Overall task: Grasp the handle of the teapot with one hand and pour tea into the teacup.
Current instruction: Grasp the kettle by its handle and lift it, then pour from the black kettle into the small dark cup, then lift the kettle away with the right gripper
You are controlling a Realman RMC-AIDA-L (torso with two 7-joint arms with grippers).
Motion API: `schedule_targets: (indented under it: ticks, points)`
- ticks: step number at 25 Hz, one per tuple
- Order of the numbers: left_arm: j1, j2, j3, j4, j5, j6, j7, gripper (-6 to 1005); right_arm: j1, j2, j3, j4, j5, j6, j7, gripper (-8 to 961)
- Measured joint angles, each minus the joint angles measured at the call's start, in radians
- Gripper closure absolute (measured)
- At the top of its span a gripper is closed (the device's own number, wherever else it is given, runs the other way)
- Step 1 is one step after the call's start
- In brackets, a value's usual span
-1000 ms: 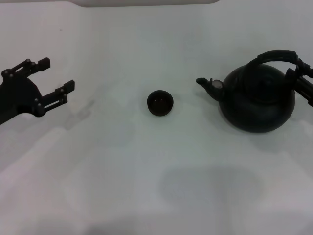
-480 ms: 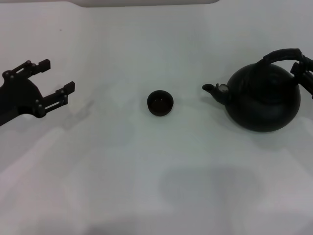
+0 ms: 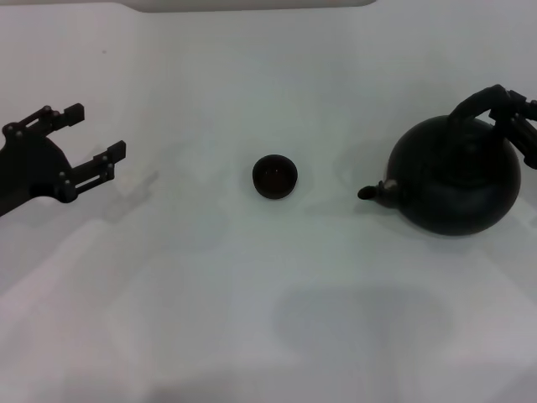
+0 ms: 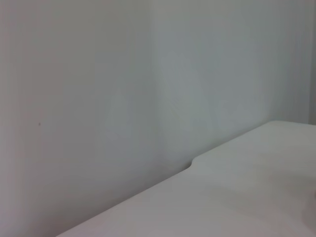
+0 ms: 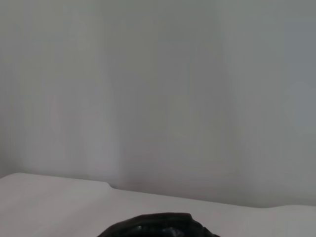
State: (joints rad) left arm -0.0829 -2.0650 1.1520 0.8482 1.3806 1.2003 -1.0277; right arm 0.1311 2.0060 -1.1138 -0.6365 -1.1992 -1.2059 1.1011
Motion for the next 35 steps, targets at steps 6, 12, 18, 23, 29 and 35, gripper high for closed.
schedule_targets:
  ticks: [6,12,18,23,29,35]
  points:
    - [-0.004,0.0,-0.001,-0.009,0.0,-0.002,0.0,227,0.012,0.002,0.0,-0.015,-0.001,-0.01,-0.019,743]
    - [0.001,0.001,-0.002,-0.011,0.001,0.004,0.008,227,0.044,0.007,-0.012,-0.021,0.002,-0.033,-0.033,751]
    - [0.005,0.009,-0.052,-0.038,0.002,0.031,0.013,228,0.084,0.009,-0.032,-0.025,0.022,-0.045,-0.033,765]
    - [-0.003,0.012,-0.197,-0.113,0.002,0.119,0.054,228,0.095,0.01,-0.098,-0.063,0.093,-0.031,-0.042,770]
    - [0.014,0.003,-0.268,-0.138,0.002,0.153,0.085,228,0.103,0.01,-0.152,-0.13,0.131,-0.014,-0.055,769]
    - [0.038,0.0,-0.271,-0.139,-0.004,0.178,0.095,229,0.115,0.009,-0.201,-0.167,0.167,0.025,-0.12,774]
